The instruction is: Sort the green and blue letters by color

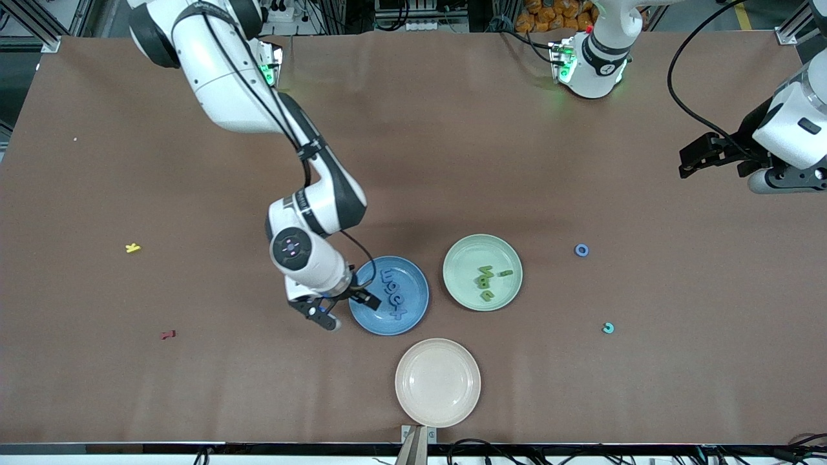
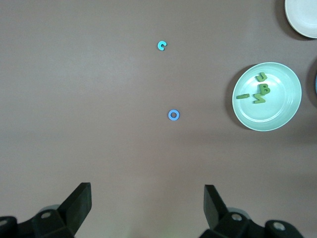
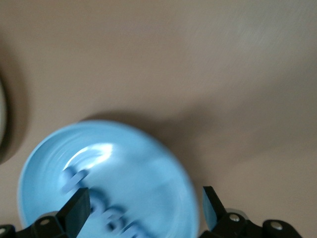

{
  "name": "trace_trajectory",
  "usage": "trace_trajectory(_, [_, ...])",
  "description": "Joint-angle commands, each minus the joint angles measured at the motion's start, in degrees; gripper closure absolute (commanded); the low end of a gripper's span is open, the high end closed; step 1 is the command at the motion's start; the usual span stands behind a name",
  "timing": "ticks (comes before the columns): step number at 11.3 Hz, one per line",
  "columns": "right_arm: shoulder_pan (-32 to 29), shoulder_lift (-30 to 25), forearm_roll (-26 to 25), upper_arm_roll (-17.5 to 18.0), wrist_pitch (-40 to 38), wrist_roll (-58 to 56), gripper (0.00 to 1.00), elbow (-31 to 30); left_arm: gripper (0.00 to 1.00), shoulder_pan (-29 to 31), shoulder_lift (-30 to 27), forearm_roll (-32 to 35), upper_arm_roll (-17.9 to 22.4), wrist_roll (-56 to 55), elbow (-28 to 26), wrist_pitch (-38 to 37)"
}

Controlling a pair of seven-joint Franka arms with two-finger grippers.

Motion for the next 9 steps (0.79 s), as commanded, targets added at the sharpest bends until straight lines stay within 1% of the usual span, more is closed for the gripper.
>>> trace_trajectory(1, [-6.72,-4.88,-0.09,0.63,-1.83,-14.22,0.0,-6.56,0.0,-0.91,-0.21,-1.3,1.67,0.43,0.49,0.05])
trace_trajectory(2, [-9.78,-6.99,-1.92,0.89,-1.4,-18.53,0.0,-10.16,0.0,-0.91,-0.04,-1.48,1.67,0.43,0.66,0.05])
trace_trajectory(3, [-12.77,-8.83,-5.16,1.41,-1.22,-21.62,0.0,-12.89,0.0,-0.91,0.05,-1.48,1.76,0.7,0.66,0.05])
trace_trajectory(4, [-15.33,-11.03,-8.15,2.2,-0.69,-23.39,0.0,-15.79,0.0,-0.91,0.23,-1.57,1.76,0.79,0.66,0.14])
trace_trajectory(5, [-16.83,-13.83,-10.35,2.21,0.79,-24.97,0.0,-19.56,0.0,-0.91,0.32,-1.57,1.76,0.79,0.66,0.22])
trace_trajectory(7, [-20.6,-19.89,-11.34,2.9,3.26,-30.58,0.0,-27.47,0.0,-0.91,0.41,-1.57,1.76,0.79,0.66,0.31])
trace_trajectory(9, [-25.0,-26.75,-11.78,5.45,3.18,-33.95,0.0,-33.9,0.0,-1.0,0.41,-1.57,1.76,0.87,0.66,0.4])
